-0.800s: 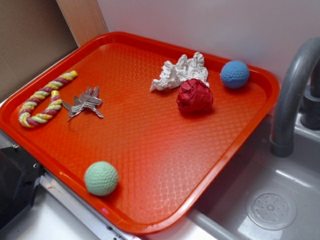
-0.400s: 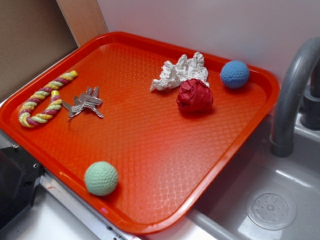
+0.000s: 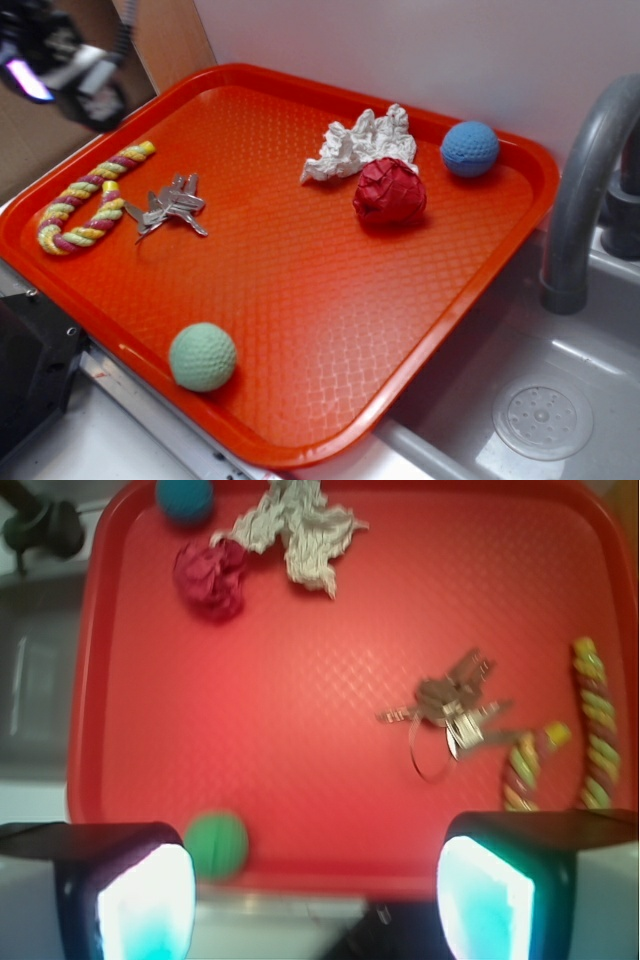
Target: Grab the red paper.
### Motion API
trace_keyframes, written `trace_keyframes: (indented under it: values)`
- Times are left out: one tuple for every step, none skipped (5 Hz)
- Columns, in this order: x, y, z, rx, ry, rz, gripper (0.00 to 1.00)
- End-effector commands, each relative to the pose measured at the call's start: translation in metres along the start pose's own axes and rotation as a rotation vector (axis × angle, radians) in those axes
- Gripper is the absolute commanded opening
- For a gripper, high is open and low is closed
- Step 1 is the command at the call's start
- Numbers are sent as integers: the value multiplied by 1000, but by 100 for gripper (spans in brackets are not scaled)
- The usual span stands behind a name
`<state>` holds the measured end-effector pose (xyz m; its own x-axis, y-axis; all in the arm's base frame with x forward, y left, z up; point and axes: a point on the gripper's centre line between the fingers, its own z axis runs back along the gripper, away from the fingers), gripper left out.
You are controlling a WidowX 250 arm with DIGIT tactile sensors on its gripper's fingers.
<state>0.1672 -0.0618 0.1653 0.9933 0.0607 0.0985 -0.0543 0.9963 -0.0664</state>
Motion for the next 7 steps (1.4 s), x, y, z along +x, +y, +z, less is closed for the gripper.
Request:
trace_keyframes:
  values:
    - [69, -36, -68, -78, -70, 16, 100]
    - [98, -44, -92, -102, -55, 12, 100]
    - [116, -56, -109, -126, -46, -23, 100]
    - [125, -80, -125, -121, -31, -108, 100]
    - [129, -83, -140, -86, -17, -124, 100]
    - [128, -86, -153, -75, 24, -153, 100]
    - [120, -85, -154, -22, 7, -151, 0]
